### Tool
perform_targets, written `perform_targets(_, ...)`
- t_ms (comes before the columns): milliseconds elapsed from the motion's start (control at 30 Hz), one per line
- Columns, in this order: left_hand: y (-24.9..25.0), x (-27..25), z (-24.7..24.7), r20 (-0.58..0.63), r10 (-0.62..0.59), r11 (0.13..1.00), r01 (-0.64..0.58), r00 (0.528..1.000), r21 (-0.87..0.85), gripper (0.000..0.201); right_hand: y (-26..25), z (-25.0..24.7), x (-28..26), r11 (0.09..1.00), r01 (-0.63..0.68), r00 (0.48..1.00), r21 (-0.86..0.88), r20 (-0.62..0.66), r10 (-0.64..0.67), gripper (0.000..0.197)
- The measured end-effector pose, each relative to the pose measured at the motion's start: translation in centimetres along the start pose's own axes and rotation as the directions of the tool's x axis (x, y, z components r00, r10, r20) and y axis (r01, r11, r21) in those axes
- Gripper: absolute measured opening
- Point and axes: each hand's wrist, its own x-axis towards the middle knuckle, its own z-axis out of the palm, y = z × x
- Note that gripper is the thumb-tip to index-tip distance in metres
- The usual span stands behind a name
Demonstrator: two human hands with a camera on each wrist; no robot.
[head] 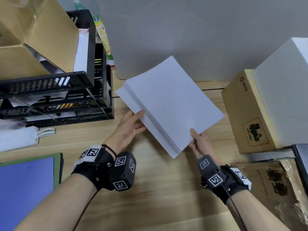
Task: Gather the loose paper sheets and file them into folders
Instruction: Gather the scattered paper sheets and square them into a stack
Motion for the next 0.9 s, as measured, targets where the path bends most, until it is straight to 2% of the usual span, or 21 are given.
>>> perform_targets(33, -0.3, 0.0, 0.8, -0.007, 0.011, 1.000, -0.011, 1.000, 0.016, 0.039, 0.2, 0.6, -0.3, 0.999, 0.002, 0.999, 0.053, 0.040, -0.004, 0.010)
perform_targets(100, -0.7, 0.0, 2.0, -0.091, 0.076, 0.997, -0.072, 0.993, 0.037, 0.036, 0.5, 1.4, -0.7, 0.994, -0.027, 0.993, 0.106, 0.119, 0.014, 0.028)
perform_targets(167, -0.6, 0.1, 2.2, -0.160, 0.178, 0.982, -0.164, 0.971, 0.099, 0.033, 0.7, 1.6, -1.1, 0.998, -0.033, 0.978, 0.057, 0.205, 0.021, 0.019)
perform_targets(200, -0.4, 0.1, 2.1, -0.154, 0.223, 0.967, -0.199, 0.963, 0.156, 0.033, 0.8, 1.5, -1.2, 0.999, -0.028, 0.975, 0.025, 0.221, 0.021, 0.017)
perform_targets(300, 0.6, -0.4, 1.4, -0.098, 0.326, 0.907, -0.282, 0.940, 0.314, 0.034, 0.6, 0.5, -0.8, 0.999, 0.010, 0.987, 0.050, 0.157, -0.018, 0.028)
perform_targets(400, 2.0, -0.9, 0.3, -0.087, 0.380, 0.879, -0.330, 0.921, 0.345, 0.034, -0.7, -0.4, -0.3, 0.994, 0.069, 0.992, 0.090, 0.100, -0.078, 0.027)
perform_targets(467, 3.0, -1.2, -0.7, -0.068, 0.394, 0.860, -0.342, 0.917, 0.378, 0.034, -2.2, -0.6, -0.1, 0.990, 0.137, 0.982, 0.017, 0.130, -0.138, 0.026)
perform_targets(533, 3.8, -1.5, -1.6, -0.030, 0.394, 0.835, -0.344, 0.919, 0.429, 0.033, -3.9, 0.0, 0.0, 0.976, 0.198, 0.962, -0.095, 0.212, -0.174, 0.027)
perform_targets(600, 4.3, -2.0, -1.9, 0.045, 0.386, 0.819, -0.364, 0.922, 0.443, 0.034, -5.2, 1.0, 0.3, 0.943, 0.240, 0.931, -0.231, 0.330, -0.157, 0.030)
perform_targets(667, 4.4, -2.3, -1.8, 0.099, 0.379, 0.808, -0.381, 0.920, 0.449, 0.035, -5.9, 2.3, 0.7, 0.896, 0.294, 0.914, -0.332, 0.371, -0.162, 0.029)
perform_targets(800, 4.6, -2.4, -1.7, 0.122, 0.410, 0.785, -0.418, 0.904, 0.457, 0.042, -6.3, 3.6, 0.8, 0.873, 0.385, 0.896, -0.298, 0.349, -0.276, 0.030)
perform_targets(900, 4.9, -2.2, -2.3, 0.124, 0.415, 0.766, -0.420, 0.901, 0.487, 0.046, -6.1, 3.9, 0.3, 0.845, 0.429, 0.878, -0.319, 0.366, -0.308, 0.023)
